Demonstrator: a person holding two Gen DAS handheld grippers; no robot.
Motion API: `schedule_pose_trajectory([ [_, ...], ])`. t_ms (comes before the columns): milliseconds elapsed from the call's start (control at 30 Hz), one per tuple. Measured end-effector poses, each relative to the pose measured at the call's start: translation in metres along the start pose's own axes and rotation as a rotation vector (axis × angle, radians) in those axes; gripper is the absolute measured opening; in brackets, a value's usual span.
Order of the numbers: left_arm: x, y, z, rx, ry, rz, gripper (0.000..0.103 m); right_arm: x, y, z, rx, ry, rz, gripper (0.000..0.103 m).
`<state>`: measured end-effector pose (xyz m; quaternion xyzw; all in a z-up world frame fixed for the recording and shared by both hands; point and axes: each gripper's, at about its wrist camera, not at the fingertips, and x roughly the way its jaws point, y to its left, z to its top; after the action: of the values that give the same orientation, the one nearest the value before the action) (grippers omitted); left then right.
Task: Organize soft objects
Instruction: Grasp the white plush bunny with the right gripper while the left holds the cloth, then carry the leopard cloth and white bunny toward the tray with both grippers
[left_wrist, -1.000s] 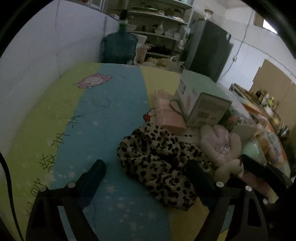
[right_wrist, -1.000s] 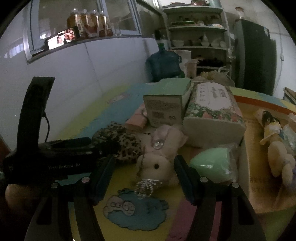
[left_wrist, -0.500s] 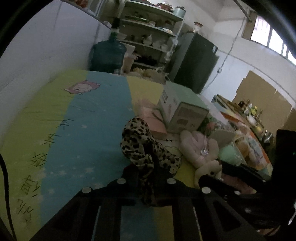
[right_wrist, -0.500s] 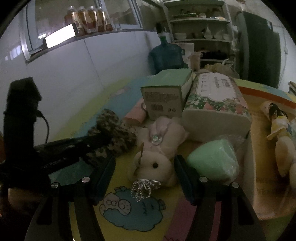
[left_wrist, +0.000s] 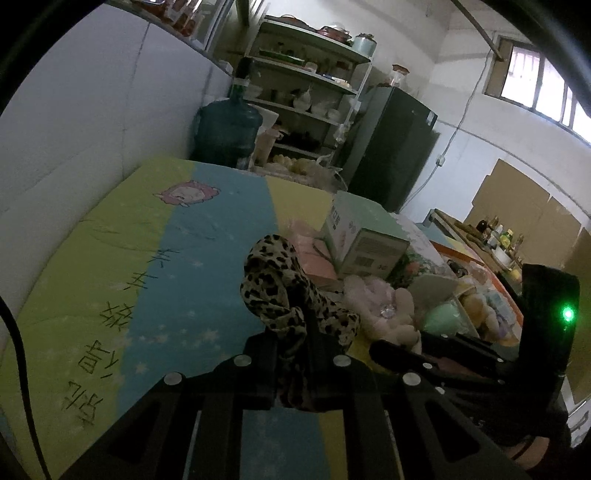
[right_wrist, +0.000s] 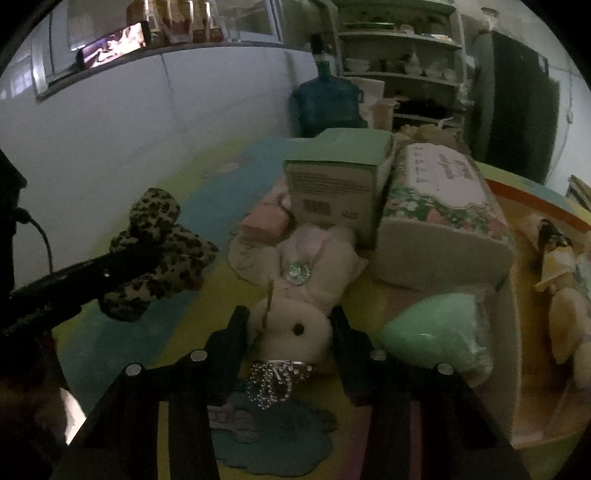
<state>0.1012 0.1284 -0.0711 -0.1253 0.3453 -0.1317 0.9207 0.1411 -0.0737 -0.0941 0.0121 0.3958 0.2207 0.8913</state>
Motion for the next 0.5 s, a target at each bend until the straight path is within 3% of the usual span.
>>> schedule_pose_trajectory([
  [233, -0.014, 0.003, 0.001, -0.008, -0.035, -0.001, 0.012, -0.019, 0.011, 0.007, -0.016, -0.07, 0.052, 0.044],
  [500, -0.027, -0.003, 0.004, -0.003, -0.07, -0.017, 0.012, -0.044, 0.019, 0.012, -0.034, -0.139, 0.054, 0.044],
])
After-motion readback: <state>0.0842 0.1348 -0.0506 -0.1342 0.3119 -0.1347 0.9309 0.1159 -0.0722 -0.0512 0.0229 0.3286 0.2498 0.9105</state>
